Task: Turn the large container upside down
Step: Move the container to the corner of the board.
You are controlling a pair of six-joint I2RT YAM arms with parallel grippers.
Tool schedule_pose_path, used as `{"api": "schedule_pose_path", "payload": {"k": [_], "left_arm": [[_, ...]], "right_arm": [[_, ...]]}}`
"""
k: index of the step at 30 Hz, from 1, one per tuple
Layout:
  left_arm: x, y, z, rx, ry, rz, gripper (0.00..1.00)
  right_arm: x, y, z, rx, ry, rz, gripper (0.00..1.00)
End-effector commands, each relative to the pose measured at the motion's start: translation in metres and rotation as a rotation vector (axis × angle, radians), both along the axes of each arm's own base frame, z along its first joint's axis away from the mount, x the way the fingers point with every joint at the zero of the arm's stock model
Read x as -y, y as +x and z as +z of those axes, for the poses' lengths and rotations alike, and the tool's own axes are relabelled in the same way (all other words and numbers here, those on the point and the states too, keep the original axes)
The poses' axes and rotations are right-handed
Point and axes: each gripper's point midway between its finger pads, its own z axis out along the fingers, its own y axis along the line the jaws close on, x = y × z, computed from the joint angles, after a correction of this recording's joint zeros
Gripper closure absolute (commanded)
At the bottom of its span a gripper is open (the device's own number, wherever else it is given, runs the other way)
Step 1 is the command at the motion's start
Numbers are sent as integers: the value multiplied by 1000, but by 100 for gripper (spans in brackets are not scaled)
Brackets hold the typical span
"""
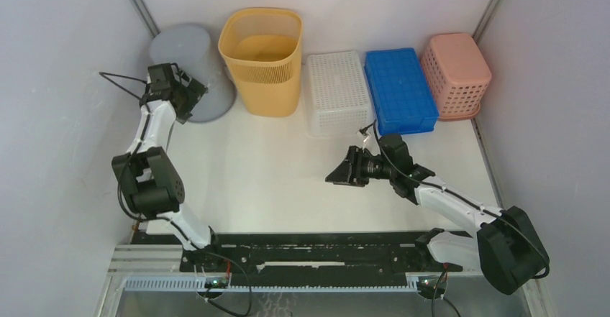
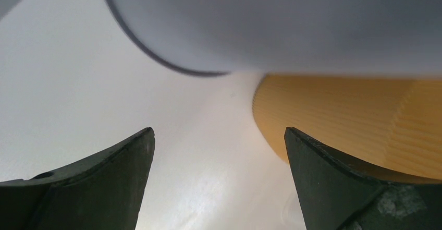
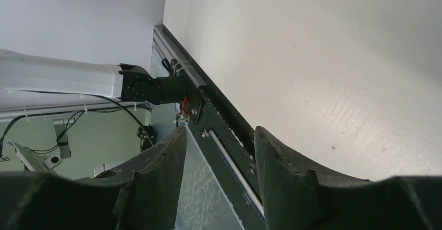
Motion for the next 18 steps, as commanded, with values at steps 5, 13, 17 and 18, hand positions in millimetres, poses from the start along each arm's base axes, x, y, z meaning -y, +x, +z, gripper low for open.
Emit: {"api": "schedule_pose_path", "payload": {"k": [5,13,17,18], "left_arm": [[70,-42,133,327,-67,-168,0],[96,-34,158,332,-106,-178,0],[111,-20,157,322,-155,-174,0],[115,-15,160,328,-163,-174,0]], "right_arm": [[-11,2,5,39,21,8,41],[-17,-5,3,39,27,12,41],[-16,-8,3,45,29,3,41],[-16,-9,3,48,31,1,41]]}}
